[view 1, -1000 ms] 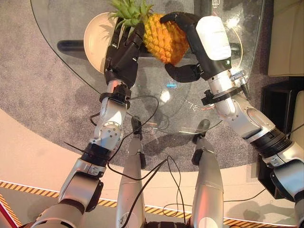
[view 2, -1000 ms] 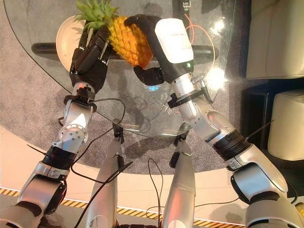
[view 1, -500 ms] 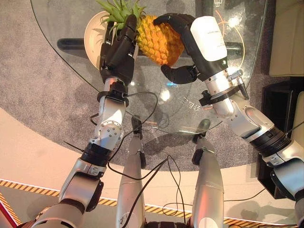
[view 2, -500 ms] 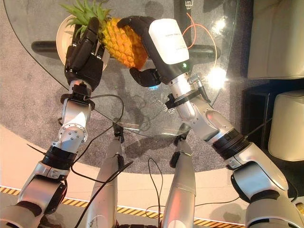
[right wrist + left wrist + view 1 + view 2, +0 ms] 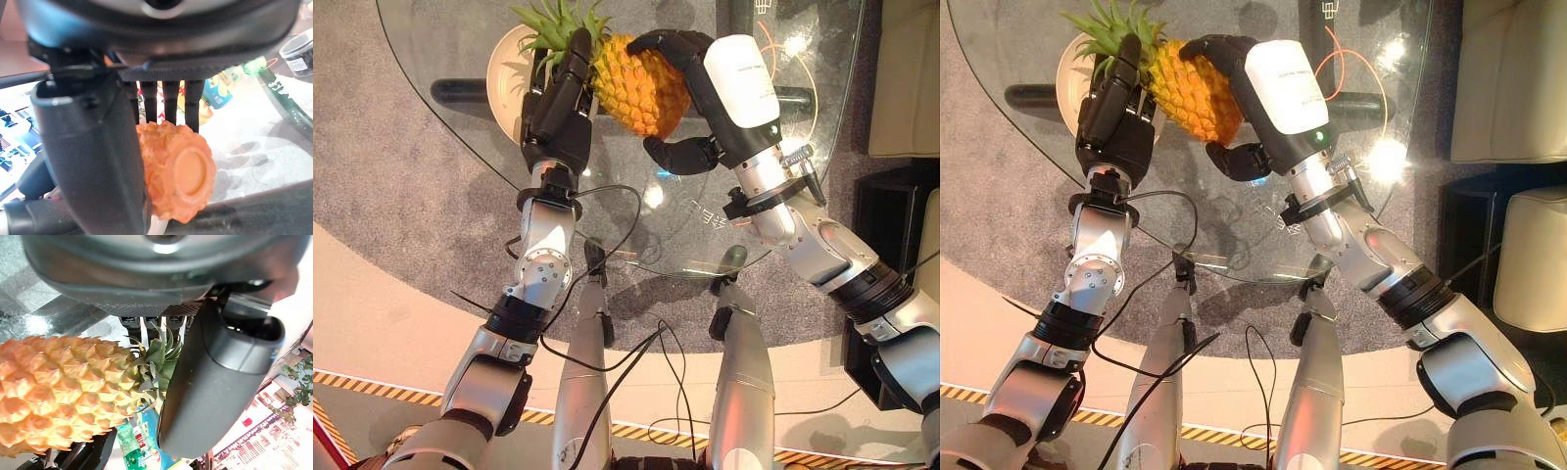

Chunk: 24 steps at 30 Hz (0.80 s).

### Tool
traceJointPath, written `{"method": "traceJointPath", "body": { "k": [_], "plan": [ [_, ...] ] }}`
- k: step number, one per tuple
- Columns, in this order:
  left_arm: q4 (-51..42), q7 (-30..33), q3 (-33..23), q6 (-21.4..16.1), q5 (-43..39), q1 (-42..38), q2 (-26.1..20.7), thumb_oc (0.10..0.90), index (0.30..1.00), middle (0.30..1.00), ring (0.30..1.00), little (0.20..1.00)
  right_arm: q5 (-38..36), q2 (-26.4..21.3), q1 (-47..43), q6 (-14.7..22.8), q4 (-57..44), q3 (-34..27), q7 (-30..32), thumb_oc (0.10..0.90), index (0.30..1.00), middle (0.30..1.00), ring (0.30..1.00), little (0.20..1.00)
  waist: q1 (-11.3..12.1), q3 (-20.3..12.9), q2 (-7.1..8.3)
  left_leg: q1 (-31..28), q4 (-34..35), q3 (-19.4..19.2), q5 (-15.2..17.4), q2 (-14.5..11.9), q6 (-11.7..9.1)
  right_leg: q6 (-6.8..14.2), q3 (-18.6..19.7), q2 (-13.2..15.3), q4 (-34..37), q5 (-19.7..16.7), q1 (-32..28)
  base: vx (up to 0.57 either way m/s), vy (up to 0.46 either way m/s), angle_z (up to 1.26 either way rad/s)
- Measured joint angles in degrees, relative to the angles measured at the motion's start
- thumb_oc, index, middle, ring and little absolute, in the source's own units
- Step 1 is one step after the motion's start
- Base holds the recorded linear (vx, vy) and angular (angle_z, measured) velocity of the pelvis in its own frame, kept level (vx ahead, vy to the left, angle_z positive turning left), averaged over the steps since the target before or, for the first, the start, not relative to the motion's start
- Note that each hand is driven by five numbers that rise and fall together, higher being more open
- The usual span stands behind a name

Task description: Pick up the fruit to the plate

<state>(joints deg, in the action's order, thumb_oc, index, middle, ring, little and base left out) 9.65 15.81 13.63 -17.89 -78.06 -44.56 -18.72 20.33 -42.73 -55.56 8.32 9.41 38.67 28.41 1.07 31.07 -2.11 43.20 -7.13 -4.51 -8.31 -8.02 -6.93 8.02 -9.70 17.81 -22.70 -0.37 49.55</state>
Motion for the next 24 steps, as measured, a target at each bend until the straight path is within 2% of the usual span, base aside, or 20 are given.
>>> {"method": "traceJointPath", "body": {
  "k": [11, 12, 13, 14, 15, 24],
  "plan": [
    [0.0, -2.0, -0.6, -1.6, -3.4, 0.0, 0.2, 0.8, 0.9, 0.9, 0.9, 0.9, 0.1, -0.2, 0.0, 2.1, 0.0, 0.2, 0.0, 0.1, 0.3, 0.3, 0.3, 0.2, 0.0, 0.0, 0.0, 0.0, 0.0, 0.0, 0.0, 0.0, 0.0, 0.0, 0.0, 0.0, 0.0, 0.0, 0.0, 0.0, 0.0, 0.0],
    [0.0, -2.8, -0.8, -1.8, -3.9, 0.0, 0.2, 0.41, 0.566, 0.566, 0.566, 0.51, 0.1, -0.2, -0.1, 2.3, 0.0, 0.2, 0.0, 0.1, 0.3, 0.3, 0.3, 0.2, 0.0, 0.0, 0.0, 0.0, 0.0, 0.0, 0.0, 0.0, 0.0, 0.0, 0.0, 0.0, 0.0, 0.0, 0.0, 0.0, 0.0, 0.0],
    [0.0, -3.2, -0.8, -2.3, -4.2, 0.0, 0.2, 0.41, 0.566, 0.566, 0.566, 0.51, 0.1, -0.2, -0.2, 2.5, 0.0, 0.2, 0.0, 0.1, 0.3, 0.3, 0.3, 0.2, 0.0, 0.0, 0.0, 0.0, 0.0, 0.0, 0.0, 0.0, 0.0, 0.0, 0.0, 0.0, 0.0, 0.0, 0.0, 0.0, 0.0, 0.0],
    [0.0, -3.6, -0.8, -2.7, -4.2, 0.0, 0.2, 0.193, 0.38, 0.38, 0.38, 0.293, 0.1, -0.2, -0.3, 2.6, 0.0, 0.2, 0.0, 0.1, 0.3, 0.3, 0.3, 0.2, -0.1, 0.0, 0.0, 0.0, 0.0, 0.0, 0.0, 0.0, 0.0, 0.0, 0.0, 0.0, 0.0, 0.0, 0.0, 0.0, 0.0, 0.0],
    [0.0, -4.0, -0.8, -3.2, -4.3, 0.0, 0.2, 0.1, 0.3, 0.3, 0.3, 0.2, 0.1, -0.2, -0.5, 2.9, 0.0, 0.2, 0.0, 0.1, 0.3, 0.3, 0.3, 0.2, -0.1, 0.0, 0.0, 0.0, 0.0, 0.0, 0.0, 0.0, 0.0, 0.0, 0.0, 0.0, 0.0, 0.0, 0.0, 0.0, 0.0, 0.0],
    [0.1, -5.7, -2.4, -7.0, -4.3, 0.0, 0.2, 0.1, 0.3, 0.3, 0.3, 0.2, 2.1, -0.3, -2.4, 5.8, -1.8, 1.3, -0.2, 0.1, 0.3, 0.3, 0.3, 0.2, -0.6, 0.0, 0.0, 0.1, 0.0, 0.0, 0.0, 0.0, 0.0, 0.0, 0.0, 0.0, 0.0, 0.0, 0.1, 0.0, 0.0, 0.0]
  ]
}}
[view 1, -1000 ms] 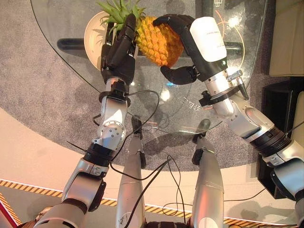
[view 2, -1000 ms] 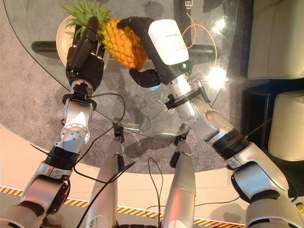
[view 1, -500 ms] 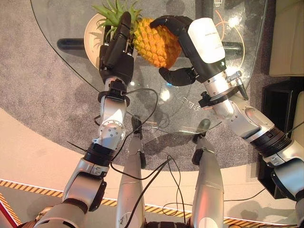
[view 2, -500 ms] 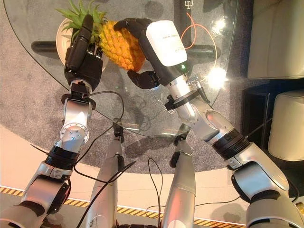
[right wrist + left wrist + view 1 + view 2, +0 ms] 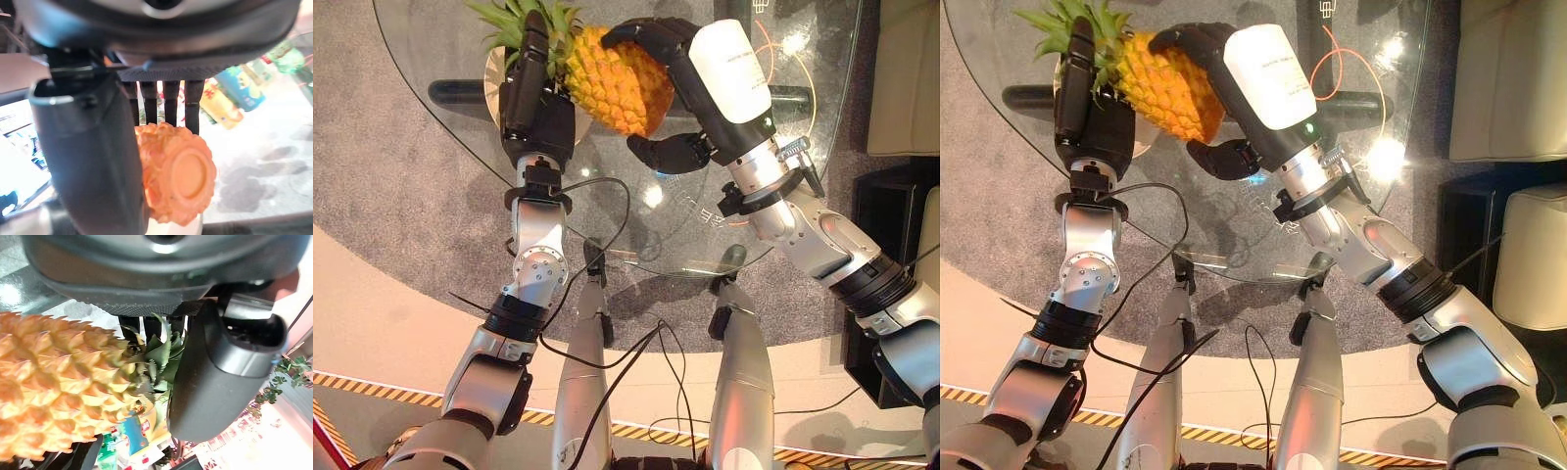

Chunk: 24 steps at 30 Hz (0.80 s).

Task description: Pick up the fruit to the plate

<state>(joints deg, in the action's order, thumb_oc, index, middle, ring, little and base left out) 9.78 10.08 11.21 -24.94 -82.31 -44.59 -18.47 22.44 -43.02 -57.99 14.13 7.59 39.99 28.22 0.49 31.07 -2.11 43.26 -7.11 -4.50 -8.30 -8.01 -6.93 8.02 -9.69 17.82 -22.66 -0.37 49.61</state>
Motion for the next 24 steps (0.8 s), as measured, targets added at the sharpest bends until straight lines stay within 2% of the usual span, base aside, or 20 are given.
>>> {"method": "traceJointPath", "body": {
  "k": [3, 13, 14, 16, 24],
  "plan": [
    [0.0, 0.0, -1.1, -0.8, 0.0, -0.1, 0.0, 0.1, 0.3, 0.3, 0.3, 0.2, 0.2, 0.0, 0.0, 1.0, -0.5, 0.7, -0.2, 0.1, 0.3, 0.3, 0.3, 0.2, -0.2, 0.0, 0.0, 0.0, 0.0, 0.0, 0.0, 0.0, 0.0, 0.0, 0.0, 0.0, 0.0, 0.0, 0.0, 0.0, 0.0, 0.0],
    [0.0, -0.4, -1.2, -1.6, 1.1, -0.1, 0.0, 0.1, 0.3, 0.3, 0.3, 0.2, 0.1, 0.1, 0.1, 1.0, -0.5, 0.7, -0.5, 0.1, 0.3, 0.3, 0.3, 0.2, -0.7, 0.0, 0.01, 0.0, 0.0, 0.0, 0.0, 0.0, 0.0, 0.0, 0.0, 0.0, 0.0, 0.0, 0.0, 0.0, 0.0, 0.0],
    [0.0, -0.4, -1.2, -1.7, 1.5, -0.1, 0.0, 0.1, 0.3, 0.3, 0.3, 0.2, 0.0, 0.1, 0.1, 1.0, -0.5, 0.7, -0.5, 0.284, 0.458, 0.458, 0.458, 0.384, -0.7, 0.0, 0.01, 0.0, 0.0, 0.0, 0.0, 0.0, 0.0, 0.0, 0.0, 0.0, 0.0, 0.0, 0.0, 0.0, 0.0, 0.0],
    [0.0, -0.4, -1.2, -1.8, 1.7, -0.1, 0.0, 0.1, 0.3, 0.3, 0.3, 0.2, 0.0, 0.1, 0.1, 1.0, -0.5, 0.7, -0.5, 0.8, 0.9, 0.9, 0.9, 0.9, -0.7, 0.0, 0.01, 0.0, 0.0, 0.0, 0.0, 0.0, 0.0, 0.0, 0.1, 0.0, 0.0, 0.0, 0.0, 0.0, 0.0, 0.0],
    [0.0, -0.4, -1.3, -3.4, 4.5, -0.7, 0.4, 0.1, 0.3, 0.3, 0.3, 0.2, -0.1, 0.3, 0.2, 0.8, -0.5, 0.7, -0.7, 0.8, 0.9, 0.9, 0.9, 0.9, -0.6, 0.0, 0.01, 0.0, 0.0, -0.1, 0.0, 0.0, 0.0, 0.0, 0.2, 0.0, 0.0, 0.0, 0.1, 0.0, 0.0, 0.0]
  ]
}}
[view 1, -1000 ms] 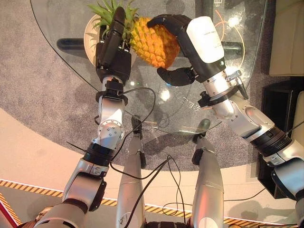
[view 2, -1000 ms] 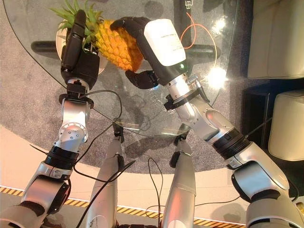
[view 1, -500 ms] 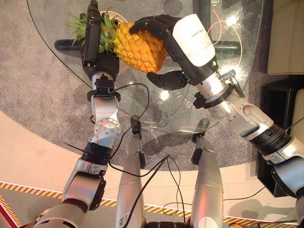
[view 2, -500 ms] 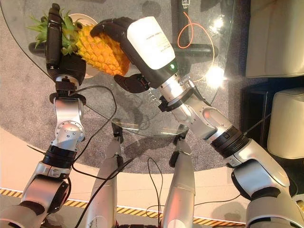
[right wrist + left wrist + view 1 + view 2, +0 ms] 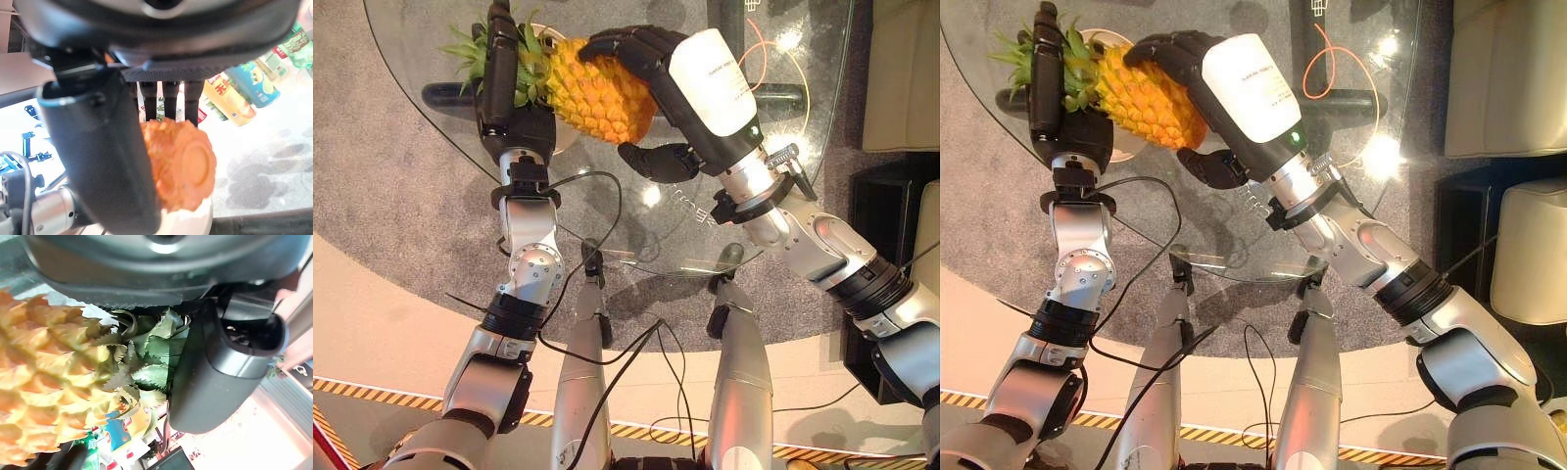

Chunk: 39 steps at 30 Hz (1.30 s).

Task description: Pick up the fruit to the plate

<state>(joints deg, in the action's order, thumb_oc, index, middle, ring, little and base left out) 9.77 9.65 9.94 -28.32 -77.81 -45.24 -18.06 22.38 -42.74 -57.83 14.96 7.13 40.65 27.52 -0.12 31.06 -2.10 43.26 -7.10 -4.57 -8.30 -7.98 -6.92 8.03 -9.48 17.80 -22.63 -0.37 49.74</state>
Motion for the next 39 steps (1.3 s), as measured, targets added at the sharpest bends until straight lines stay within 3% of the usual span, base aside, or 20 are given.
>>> {"method": "traceJointPath", "body": {
  "k": [12, 18, 29, 39],
  "plan": [
    [0.0, 0.2, -0.1, -1.1, 2.0, -0.8, 0.5, 0.1, 0.3, 0.3, 0.3, 0.2, -0.1, 0.3, 0.2, 0.0, 0.0, -0.3, -0.2, 0.8, 0.9, 0.9, 0.9, 0.9, 0.0, 0.0, 0.0, 0.4, 0.0, -0.2, 0.0, 0.0, 0.0, 0.0, 0.3, 0.0, 0.0, 0.0, 0.6, 0.0, 0.0, 0.0],
    [0.0, 1.4, -0.6, -3.7, 2.1, -0.8, 2.3, 0.1, 0.3, 0.3, 0.3, 0.2, 0.0, 1.1, 0.1, -0.1, 0.0, -0.9, -0.2, 0.8, 0.9, 0.9, 0.9, 0.9, 0.0, 0.0, 0.0, 0.4, 0.1, -0.2, 0.0, 0.0, 0.0, 0.0, 0.3, -0.1, 0.0, 0.0, 0.6, 0.0, 0.0, 0.0],
    [0.0, 10.5, -4.6, -13.0, 5.9, -0.9, 5.5, 0.1, 0.3, 0.3, 0.3, 0.2, 0.0, 2.1, 0.1, -0.7, 0.0, -2.7, -0.1, 0.8, 0.9, 0.9, 0.9, 0.9, 0.0, 0.0, 0.0, 0.4, 0.1, -0.2, 0.0, 0.0, 0.0, 0.0, 0.3, -0.1, 0.0, 0.0, 0.6, 0.0, 0.0, 0.0],
    [-0.1, 18.3, -5.1, -14.2, 14.7, -1.9, 6.1, 0.1, 0.3, 0.3, 0.3, 0.2, 0.0, 2.1, 0.1, -1.3, 0.2, -3.7, 1.1, 0.8, 0.9, 0.9, 0.9, 0.9, 0.0, 0.0, 0.02, 1.3, 0.0, 0.0, 0.0, 0.0, 0.0, 0.0, 0.2, -0.1, 0.0, 0.0, 1.5, 0.0, 0.0, 0.0]
  ]
}}
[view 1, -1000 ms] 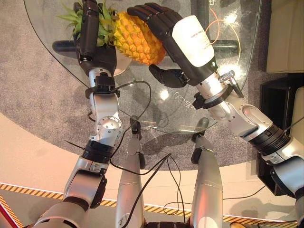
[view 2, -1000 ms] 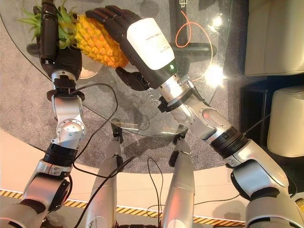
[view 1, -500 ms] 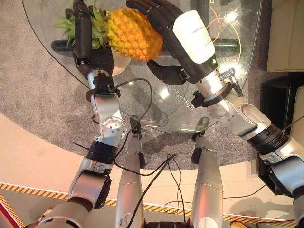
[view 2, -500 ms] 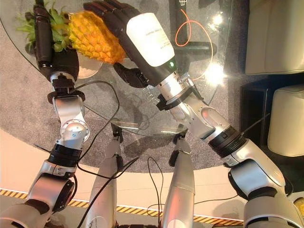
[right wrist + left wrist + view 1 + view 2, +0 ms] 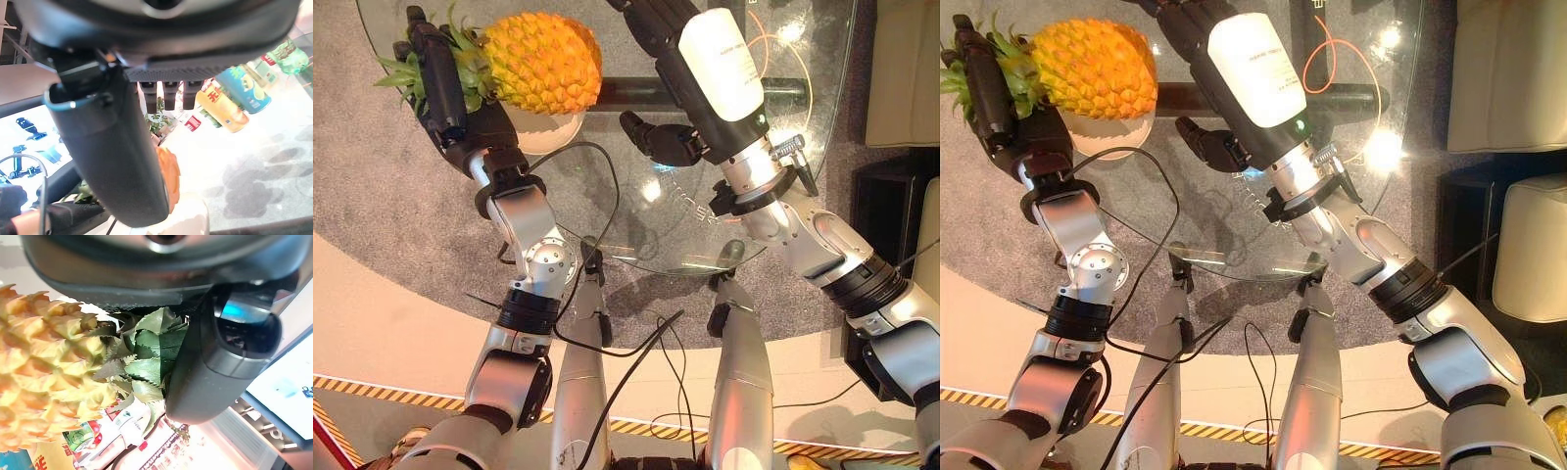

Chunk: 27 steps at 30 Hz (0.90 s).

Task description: Pick up the fruit to the plate

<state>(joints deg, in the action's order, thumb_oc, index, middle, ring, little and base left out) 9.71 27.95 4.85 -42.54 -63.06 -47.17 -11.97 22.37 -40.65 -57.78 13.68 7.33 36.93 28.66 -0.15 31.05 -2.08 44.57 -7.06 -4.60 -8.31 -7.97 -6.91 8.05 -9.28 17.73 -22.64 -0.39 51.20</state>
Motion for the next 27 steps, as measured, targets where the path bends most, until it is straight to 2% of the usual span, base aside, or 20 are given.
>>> {"method": "traceJointPath", "body": {
  "k": [8, 18, 22, 27],
  "plan": [
    [0.0, 7.3, -0.1, 0.0, 12.5, -0.3, 0.1, 0.1, 0.3, 0.3, 0.3, 0.2, 0.0, 0.0, 0.2, -2.1, 1.7, -0.7, 5.4, 0.8, 0.9, 0.9, 0.9, 0.9, 0.0, 0.0, 0.03, 0.1, 0.0, 0.1, 0.0, 0.0, 0.0, 0.0, 0.0, 0.1, -0.1, 0.0, 0.0, 0.0, 0.0, 0.0],
    [1.7, 13.4, -1.7, 0.0, 24.0, -0.8, -0.7, 0.1, 0.3, 0.3, 0.3, 0.2, -1.4, 0.0, 5.3, -4.6, 7.9, -8.9, 15.8, 0.8, 0.9, 0.9, 0.9, 0.9, -0.3, 0.0, 0.27, 0.1, -0.1, 0.1, -0.3, 0.1, 0.3, 0.1, 0.1, 0.1, -0.1, -0.3, 0.0, 0.0, 0.0, 0.0],
    [6.4, 17.0, -1.6, 0.0, 32.8, -2.1, -3.6, 0.1, 0.3, 0.3, 0.3, 0.2, -3.6, 0.0, 7.1, -5.2, 11.9, -10.9, 19.8, 0.8, 0.9, 0.9, 0.9, 0.9, -1.1, 0.1, 0.63, 0.1, -0.1, 0.1, -0.3, 0.2, 0.3, 0.1, 0.2, 0.1, -0.1, -0.4, 0.0, 0.0, 0.0, 0.0],
    [9.7, 19.1, -1.9, 0.0, 36.4, -3.3, -7.2, 0.1, 0.3, 0.3, 0.3, 0.2, -7.4, 0.1, 9.3, -6.1, 17.5, -14.5, 23.1, 0.8, 0.9, 0.9, 0.9, 0.9, -1.9, 0.1, 0.64, 0.1, -0.1, 0.0, -0.3, 0.2, 0.3, 0.1, 0.3, 0.1, 0.2, -0.5, 0.0, 0.0, 0.0, 0.0]
  ]
}}
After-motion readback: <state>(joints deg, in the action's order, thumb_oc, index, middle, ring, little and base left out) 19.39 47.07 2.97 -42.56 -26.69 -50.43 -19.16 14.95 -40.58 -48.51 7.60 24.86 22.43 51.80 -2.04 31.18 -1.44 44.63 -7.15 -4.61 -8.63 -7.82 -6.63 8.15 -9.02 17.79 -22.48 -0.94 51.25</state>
